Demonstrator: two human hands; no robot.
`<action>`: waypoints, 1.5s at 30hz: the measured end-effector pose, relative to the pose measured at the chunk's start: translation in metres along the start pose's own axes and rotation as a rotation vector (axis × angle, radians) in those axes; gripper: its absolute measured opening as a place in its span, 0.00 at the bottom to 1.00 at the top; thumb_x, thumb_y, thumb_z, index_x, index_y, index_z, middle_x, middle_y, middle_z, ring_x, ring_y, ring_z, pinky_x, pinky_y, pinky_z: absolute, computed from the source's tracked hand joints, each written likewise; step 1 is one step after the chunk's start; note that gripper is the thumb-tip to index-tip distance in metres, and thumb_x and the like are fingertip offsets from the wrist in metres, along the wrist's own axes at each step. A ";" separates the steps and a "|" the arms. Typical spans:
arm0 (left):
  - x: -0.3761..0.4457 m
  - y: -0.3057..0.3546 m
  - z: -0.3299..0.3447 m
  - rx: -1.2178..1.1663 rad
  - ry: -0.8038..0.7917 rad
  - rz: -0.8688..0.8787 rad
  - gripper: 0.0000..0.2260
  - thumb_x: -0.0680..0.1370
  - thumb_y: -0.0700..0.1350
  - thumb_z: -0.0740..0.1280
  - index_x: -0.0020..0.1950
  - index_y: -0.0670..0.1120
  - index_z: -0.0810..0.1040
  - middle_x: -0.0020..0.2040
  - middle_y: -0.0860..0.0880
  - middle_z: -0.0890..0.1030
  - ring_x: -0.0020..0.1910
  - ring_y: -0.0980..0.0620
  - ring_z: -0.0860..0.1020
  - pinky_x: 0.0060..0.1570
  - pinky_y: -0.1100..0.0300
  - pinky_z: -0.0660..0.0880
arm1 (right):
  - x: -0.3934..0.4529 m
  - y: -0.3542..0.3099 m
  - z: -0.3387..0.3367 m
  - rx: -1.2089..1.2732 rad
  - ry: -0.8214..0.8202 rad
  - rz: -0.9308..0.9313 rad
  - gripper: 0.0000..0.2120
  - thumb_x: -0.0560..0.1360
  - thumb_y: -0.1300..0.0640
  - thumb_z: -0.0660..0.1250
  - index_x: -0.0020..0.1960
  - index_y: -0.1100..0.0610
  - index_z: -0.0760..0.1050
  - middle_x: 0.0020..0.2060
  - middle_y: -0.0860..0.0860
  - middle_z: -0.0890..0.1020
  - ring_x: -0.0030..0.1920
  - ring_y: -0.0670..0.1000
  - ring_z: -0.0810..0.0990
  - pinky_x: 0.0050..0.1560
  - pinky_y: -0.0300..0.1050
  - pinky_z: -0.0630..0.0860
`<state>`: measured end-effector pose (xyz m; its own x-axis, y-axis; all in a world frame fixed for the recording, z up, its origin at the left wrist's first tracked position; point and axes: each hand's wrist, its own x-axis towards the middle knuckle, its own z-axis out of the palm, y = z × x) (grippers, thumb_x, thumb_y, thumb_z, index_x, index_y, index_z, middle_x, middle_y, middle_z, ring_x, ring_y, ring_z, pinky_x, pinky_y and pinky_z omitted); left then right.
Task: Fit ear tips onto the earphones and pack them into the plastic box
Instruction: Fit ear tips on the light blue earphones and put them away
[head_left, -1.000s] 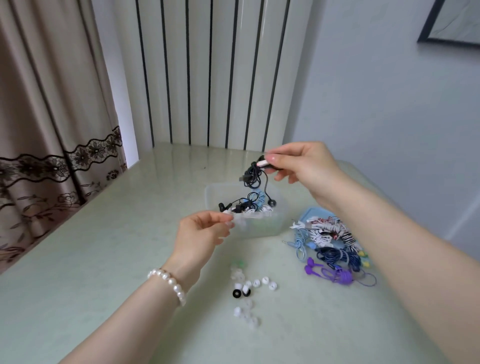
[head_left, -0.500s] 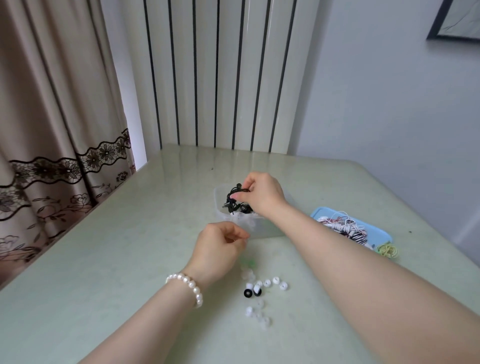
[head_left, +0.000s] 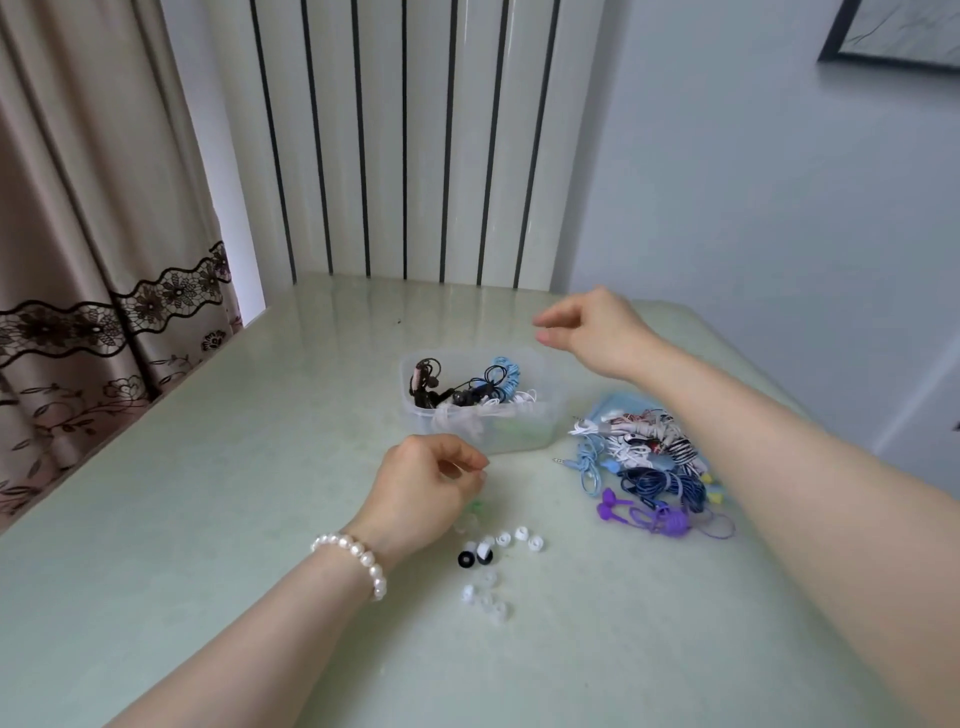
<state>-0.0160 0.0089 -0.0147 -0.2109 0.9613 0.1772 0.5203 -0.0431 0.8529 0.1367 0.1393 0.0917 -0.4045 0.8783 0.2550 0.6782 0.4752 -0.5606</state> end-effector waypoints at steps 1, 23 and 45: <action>-0.002 0.002 0.001 -0.015 -0.015 0.000 0.06 0.72 0.41 0.70 0.38 0.52 0.80 0.38 0.51 0.79 0.24 0.60 0.74 0.28 0.69 0.70 | -0.006 0.008 -0.012 0.000 0.010 0.013 0.11 0.71 0.59 0.71 0.53 0.58 0.81 0.50 0.54 0.83 0.49 0.48 0.78 0.52 0.35 0.70; -0.005 0.004 0.020 0.095 -0.048 0.117 0.05 0.70 0.45 0.72 0.36 0.55 0.81 0.41 0.57 0.80 0.45 0.58 0.76 0.43 0.72 0.67 | -0.072 0.055 0.038 -0.541 0.031 0.260 0.13 0.67 0.46 0.69 0.37 0.56 0.78 0.39 0.55 0.79 0.51 0.57 0.74 0.43 0.44 0.66; -0.019 0.039 0.009 -1.138 -0.531 -0.334 0.19 0.66 0.39 0.61 0.56 0.41 0.77 0.53 0.41 0.81 0.51 0.42 0.81 0.49 0.52 0.78 | -0.108 0.025 0.013 1.286 -0.565 0.285 0.21 0.48 0.52 0.82 0.37 0.59 0.81 0.28 0.53 0.80 0.24 0.48 0.74 0.23 0.38 0.68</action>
<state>0.0155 -0.0084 0.0114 0.2943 0.9487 -0.1152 -0.5391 0.2643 0.7997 0.1896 0.0560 0.0400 -0.7442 0.6495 -0.1563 -0.1166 -0.3567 -0.9269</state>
